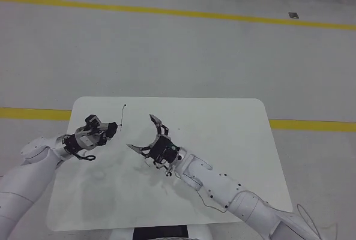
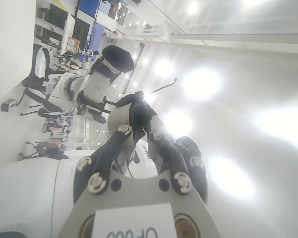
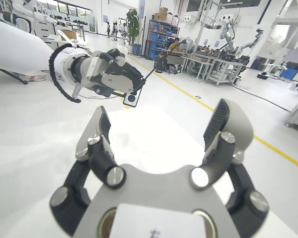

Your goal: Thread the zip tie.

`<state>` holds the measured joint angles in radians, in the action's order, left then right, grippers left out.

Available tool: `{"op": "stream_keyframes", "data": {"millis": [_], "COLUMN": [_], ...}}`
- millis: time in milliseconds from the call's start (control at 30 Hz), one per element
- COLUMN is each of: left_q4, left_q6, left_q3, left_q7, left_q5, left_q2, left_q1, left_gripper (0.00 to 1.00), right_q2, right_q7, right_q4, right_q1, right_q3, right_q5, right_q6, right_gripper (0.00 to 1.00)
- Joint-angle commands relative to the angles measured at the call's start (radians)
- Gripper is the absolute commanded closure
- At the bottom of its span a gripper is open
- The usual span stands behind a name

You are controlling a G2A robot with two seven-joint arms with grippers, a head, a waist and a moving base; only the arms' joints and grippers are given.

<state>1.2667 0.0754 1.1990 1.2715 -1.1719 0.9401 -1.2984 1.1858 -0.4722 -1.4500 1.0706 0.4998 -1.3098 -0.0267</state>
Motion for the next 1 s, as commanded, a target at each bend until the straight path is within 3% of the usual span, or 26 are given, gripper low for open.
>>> {"op": "stream_keyframes", "data": {"millis": [0,200,400,667,733,833,967], "left_q4": [0.016,0.027,0.018,0.017,0.026,0.042,0.045], "left_q6": [0.043,0.112,0.153,0.15,0.147,0.183,0.215], "left_q3": [-0.01,-0.038,-0.053,-0.052,-0.055,-0.059,-0.037], "left_q7": [-0.018,-0.066,-0.104,-0.106,-0.131,-0.147,-0.155], "left_q5": [-0.069,-0.243,-0.343,-0.338,-0.334,-0.398,-0.398], "left_q2": [0.007,0.029,0.046,0.047,0.048,0.056,0.07], "left_q1": [-0.012,-0.024,-0.019,-0.017,-0.019,-0.036,-0.045], "left_gripper": [1.0,1.0,1.0,1.0,1.0,1.0,1.0], "right_q2": [-0.001,0.004,0.005,0.004,0.005,0.008,0.016], "right_q7": [0.099,0.192,0.199,0.194,0.192,0.187,0.176], "right_q4": [-0.021,-0.078,-0.086,-0.09,-0.096,-0.101,-0.097], "right_q1": [-0.011,0.02,0.017,0.019,0.024,0.025,0.021], "right_q3": [-0.002,0.022,0.006,-0.001,0.003,0.01,0.007], "right_q5": [-0.145,-0.26,-0.26,-0.26,-0.259,-0.26,-0.26], "right_q6": [0.031,0.139,0.259,0.265,0.264,0.265,0.299], "right_gripper": [0.0,0.0,0.0,0.0,0.0,0.0,0.0]}}
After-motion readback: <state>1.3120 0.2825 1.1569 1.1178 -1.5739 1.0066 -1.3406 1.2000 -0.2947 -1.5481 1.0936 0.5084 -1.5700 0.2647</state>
